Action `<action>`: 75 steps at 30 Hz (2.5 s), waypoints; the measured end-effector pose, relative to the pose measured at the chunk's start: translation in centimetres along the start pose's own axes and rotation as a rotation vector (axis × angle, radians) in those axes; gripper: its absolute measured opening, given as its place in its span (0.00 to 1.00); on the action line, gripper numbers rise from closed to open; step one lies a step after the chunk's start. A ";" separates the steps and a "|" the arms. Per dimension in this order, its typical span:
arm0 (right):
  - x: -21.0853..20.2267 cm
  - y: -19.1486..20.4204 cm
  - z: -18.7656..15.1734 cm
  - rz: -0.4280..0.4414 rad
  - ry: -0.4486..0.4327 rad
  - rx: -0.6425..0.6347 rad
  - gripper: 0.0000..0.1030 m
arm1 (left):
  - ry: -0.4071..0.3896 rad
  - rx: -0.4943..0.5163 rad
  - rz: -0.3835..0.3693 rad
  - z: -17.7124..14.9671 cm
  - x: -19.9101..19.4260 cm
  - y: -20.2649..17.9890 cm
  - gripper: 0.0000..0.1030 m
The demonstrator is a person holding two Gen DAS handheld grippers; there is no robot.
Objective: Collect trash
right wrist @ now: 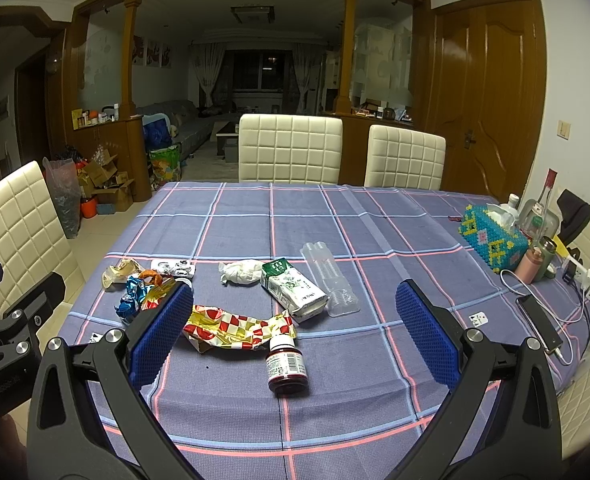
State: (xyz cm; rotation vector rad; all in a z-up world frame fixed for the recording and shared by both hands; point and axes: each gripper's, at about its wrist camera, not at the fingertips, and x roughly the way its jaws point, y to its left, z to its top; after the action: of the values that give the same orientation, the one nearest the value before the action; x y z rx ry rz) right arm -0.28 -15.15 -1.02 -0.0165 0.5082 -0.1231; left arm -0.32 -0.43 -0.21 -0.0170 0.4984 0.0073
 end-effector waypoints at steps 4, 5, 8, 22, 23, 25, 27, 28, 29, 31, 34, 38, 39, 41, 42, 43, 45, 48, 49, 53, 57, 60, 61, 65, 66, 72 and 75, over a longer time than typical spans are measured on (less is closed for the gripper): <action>0.0 0.0 0.0 0.000 0.000 0.000 0.97 | 0.000 0.000 0.000 0.0 0.1 0.1 0.94; 0.0 0.0 0.0 0.000 0.000 0.000 0.97 | 0.003 -0.001 -0.001 -0.4 0.3 0.2 0.94; 0.0 0.0 0.0 0.000 -0.001 0.000 0.97 | 0.011 -0.006 0.000 -0.6 0.4 0.3 0.94; 0.0 0.0 0.0 0.000 -0.001 0.001 0.97 | 0.018 -0.007 0.001 -0.3 0.8 0.5 0.94; 0.0 0.0 0.0 0.001 -0.001 0.001 0.97 | 0.018 -0.007 0.000 -0.3 0.8 0.6 0.94; 0.0 0.0 0.0 0.000 -0.002 0.001 0.97 | 0.019 -0.006 0.000 -0.3 0.8 0.6 0.94; 0.0 0.0 0.0 0.001 -0.002 0.001 0.97 | 0.021 -0.006 0.000 -0.4 0.9 0.6 0.94; 0.0 0.0 0.0 0.001 -0.002 0.001 0.97 | 0.022 -0.006 -0.002 -0.4 0.9 0.6 0.94; 0.0 0.0 0.0 0.001 -0.002 0.001 0.97 | 0.023 -0.006 -0.002 -0.4 1.0 0.5 0.94; 0.0 0.1 0.0 0.001 -0.002 0.001 0.97 | 0.023 -0.006 -0.001 -0.4 1.0 0.5 0.94; 0.1 0.1 0.0 0.001 -0.002 0.001 0.97 | 0.023 -0.006 -0.001 -0.4 1.0 0.5 0.94; 0.1 0.1 0.0 0.001 -0.001 0.002 0.97 | 0.023 -0.005 -0.001 -0.4 1.0 0.5 0.94; 0.1 0.1 0.0 0.001 -0.001 0.001 0.97 | 0.023 -0.006 -0.001 -0.4 1.0 0.5 0.94; 0.2 0.1 -0.1 0.001 -0.002 0.002 0.97 | 0.023 -0.006 -0.001 -0.4 1.0 0.5 0.94; 0.2 0.1 -0.1 0.001 -0.002 0.002 0.97 | 0.023 -0.006 -0.001 -0.4 1.0 0.5 0.94; 0.2 0.2 -0.1 0.001 -0.002 0.002 0.97 | 0.024 -0.006 0.000 -0.4 1.0 0.5 0.94; 0.2 0.2 -0.1 0.001 -0.002 0.002 0.97 | 0.026 -0.006 -0.002 -0.4 1.1 0.6 0.94; 0.2 0.2 -0.2 0.001 -0.001 0.002 0.97 | 0.028 -0.005 -0.002 -0.6 1.1 0.3 0.94; 0.2 0.3 -0.2 0.002 -0.001 0.002 0.97 | 0.027 -0.005 -0.002 -0.5 1.1 0.3 0.94; 0.3 0.4 -0.3 0.004 0.006 0.002 0.97 | 0.031 -0.005 -0.003 -0.6 1.2 0.3 0.94; 0.5 0.3 -0.3 0.014 0.023 0.009 0.97 | 0.054 -0.016 0.003 -0.9 1.9 0.4 0.94; 1.9 -0.8 -0.6 0.003 0.030 0.021 0.97 | 0.101 -0.047 0.039 -1.4 3.7 1.3 0.94; 2.7 -1.1 -1.0 -0.001 0.043 0.024 0.97 | 0.112 -0.053 0.048 -1.6 4.2 1.5 0.94; 6.6 -2.0 -2.6 0.043 0.156 0.054 0.97 | 0.205 -0.065 0.052 -3.3 7.4 2.3 0.94; 7.8 -2.1 -3.2 0.050 0.193 0.059 0.97 | 0.237 -0.065 0.047 -3.9 8.4 2.3 0.94; 11.8 -3.1 -6.1 0.058 0.321 0.078 0.97 | 0.317 -0.066 0.031 -5.0 11.6 2.0 0.94; 13.2 -3.6 -7.0 0.066 0.369 0.092 0.97 | 0.331 -0.045 0.011 -5.0 12.5 0.9 0.94</action>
State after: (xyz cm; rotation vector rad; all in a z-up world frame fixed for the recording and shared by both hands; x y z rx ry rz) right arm 7.38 -20.19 -13.38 0.1145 0.8706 -0.0844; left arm 8.30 0.37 -10.55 -0.0601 0.8289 0.0264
